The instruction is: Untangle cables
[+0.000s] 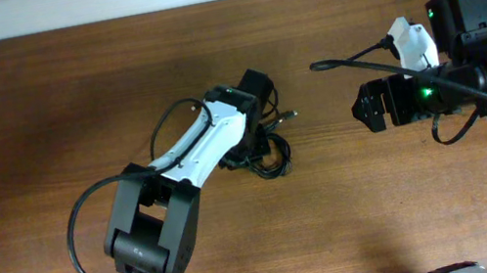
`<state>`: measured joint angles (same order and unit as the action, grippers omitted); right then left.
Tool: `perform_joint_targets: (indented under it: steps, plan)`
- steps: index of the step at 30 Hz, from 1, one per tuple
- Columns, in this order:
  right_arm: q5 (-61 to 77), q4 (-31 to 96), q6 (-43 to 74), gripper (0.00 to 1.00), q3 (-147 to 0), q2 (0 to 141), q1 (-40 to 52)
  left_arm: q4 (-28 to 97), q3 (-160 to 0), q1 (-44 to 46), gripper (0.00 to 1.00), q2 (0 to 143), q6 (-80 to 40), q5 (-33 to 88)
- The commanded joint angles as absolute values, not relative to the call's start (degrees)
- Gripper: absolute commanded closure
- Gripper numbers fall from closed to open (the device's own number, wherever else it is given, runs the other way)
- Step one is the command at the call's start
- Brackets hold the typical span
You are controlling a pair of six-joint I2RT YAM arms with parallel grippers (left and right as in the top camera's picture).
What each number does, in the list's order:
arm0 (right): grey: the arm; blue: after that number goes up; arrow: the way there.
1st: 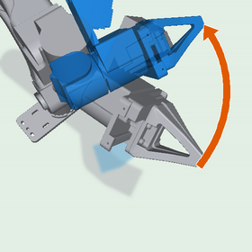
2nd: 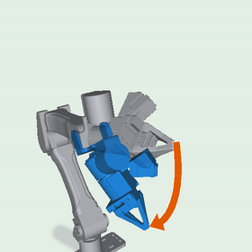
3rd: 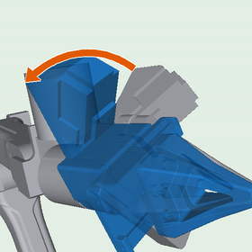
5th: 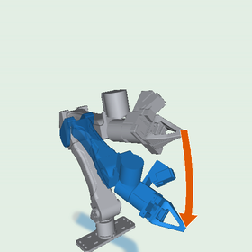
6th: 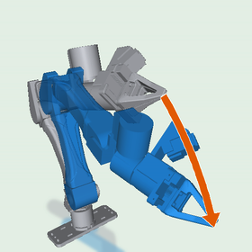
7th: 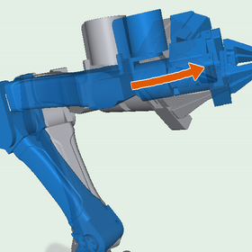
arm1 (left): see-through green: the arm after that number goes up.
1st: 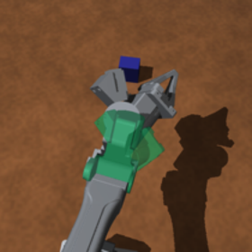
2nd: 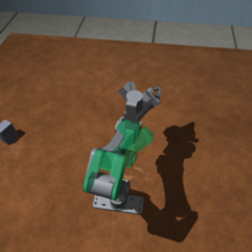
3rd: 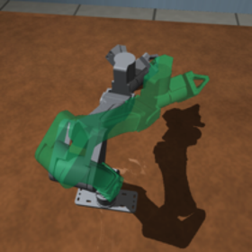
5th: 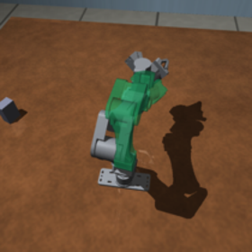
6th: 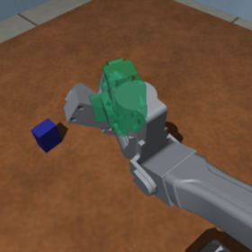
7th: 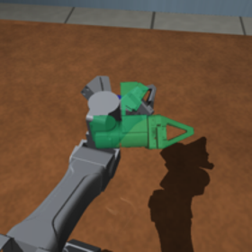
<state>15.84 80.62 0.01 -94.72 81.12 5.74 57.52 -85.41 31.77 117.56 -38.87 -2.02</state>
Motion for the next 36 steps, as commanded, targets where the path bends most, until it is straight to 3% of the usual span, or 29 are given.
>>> perform_joint_targets:
  steps: [1,4,5,14,26,36]
  plan:
    - [15.14,80.62,-0.23,0.01,-95.7,81.17,5.93,56.36,-83.18,31.73,0.81,118.08,-39.24,-2.87]
    - [15.16,80.62,-0.21,0.01,-95.7,81.17,5.93,55.13,-83.24,31.7,0.99,118.04,-38.74,-3.01]
    - [15.16,80.58,-0.21,0.01,-95.7,81.17,5.93,55.18,-83.74,31.42,1.0,117.86,-37.41,-2.79]
    - [16.29,74.56,7.42,0.01,-95.7,81.19,5.96,56.82,-95.0,24.27,1.0,100.53,-20.25,7.99]
    - [34.33,67.2,11.46,0.03,-95.68,86.59,6.44,56.8,-95.53,22.68,1.0,93.95,-19.4,18.81]
    - [36.01,60.6,14.81,0.05,-95.68,92.38,12.91,56.21,-95.53,11.27,1.0,93.95,-13.28,49.43]
